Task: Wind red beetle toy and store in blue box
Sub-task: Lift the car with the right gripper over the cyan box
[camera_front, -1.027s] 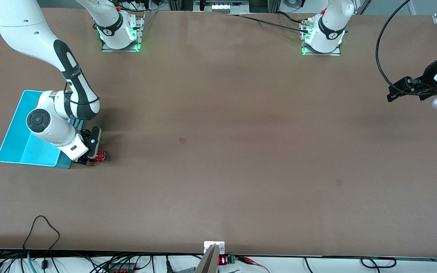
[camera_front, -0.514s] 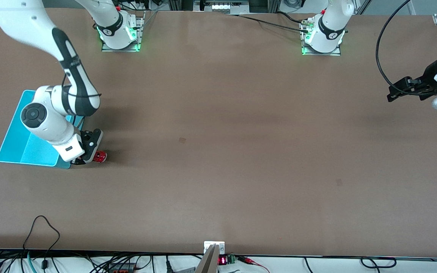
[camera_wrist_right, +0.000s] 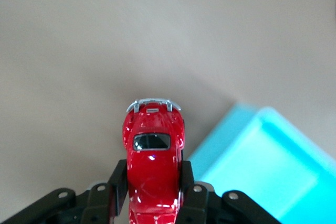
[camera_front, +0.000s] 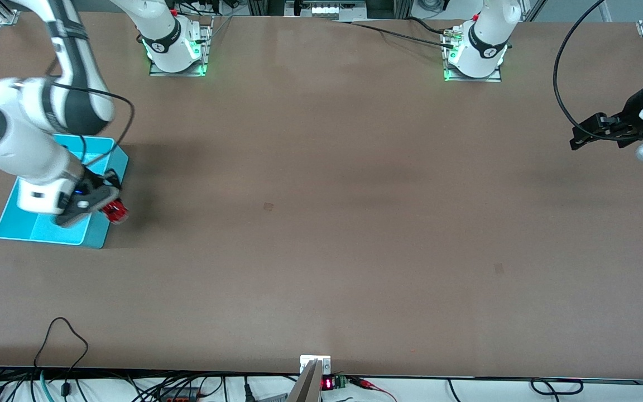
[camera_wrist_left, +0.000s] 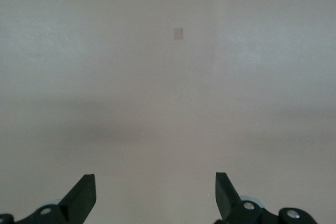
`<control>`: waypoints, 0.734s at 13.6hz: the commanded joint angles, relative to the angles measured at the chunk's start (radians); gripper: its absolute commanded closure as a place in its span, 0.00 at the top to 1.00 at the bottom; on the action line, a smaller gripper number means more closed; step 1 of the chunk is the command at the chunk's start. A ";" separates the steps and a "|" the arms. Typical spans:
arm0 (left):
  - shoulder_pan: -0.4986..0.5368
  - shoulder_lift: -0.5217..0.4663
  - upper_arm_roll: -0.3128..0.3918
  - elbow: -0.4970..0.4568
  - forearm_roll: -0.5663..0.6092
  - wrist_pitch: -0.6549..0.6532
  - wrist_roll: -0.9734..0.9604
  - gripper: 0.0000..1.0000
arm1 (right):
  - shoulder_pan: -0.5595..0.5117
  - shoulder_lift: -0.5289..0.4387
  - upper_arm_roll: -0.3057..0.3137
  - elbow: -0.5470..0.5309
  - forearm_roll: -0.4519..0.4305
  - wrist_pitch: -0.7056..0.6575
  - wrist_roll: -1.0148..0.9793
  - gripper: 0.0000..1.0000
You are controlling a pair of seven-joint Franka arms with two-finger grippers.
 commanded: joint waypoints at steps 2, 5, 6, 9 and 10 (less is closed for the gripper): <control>0.001 0.005 0.004 0.018 -0.010 -0.009 0.009 1.00 | -0.009 -0.020 -0.124 -0.034 0.018 -0.046 0.213 0.00; 0.001 0.004 0.004 0.018 -0.010 -0.009 0.009 1.00 | -0.013 0.026 -0.207 -0.060 0.018 0.015 0.322 0.00; 0.001 0.004 0.004 0.018 -0.010 -0.011 0.009 1.00 | -0.035 0.041 -0.212 -0.073 0.017 0.044 0.369 0.00; 0.001 0.005 0.004 0.018 -0.010 -0.011 0.009 1.00 | -0.090 0.092 -0.213 -0.174 0.015 0.220 0.367 0.00; 0.001 0.005 0.004 0.018 -0.010 -0.011 0.009 1.00 | -0.107 0.101 -0.213 -0.214 0.011 0.285 0.364 0.00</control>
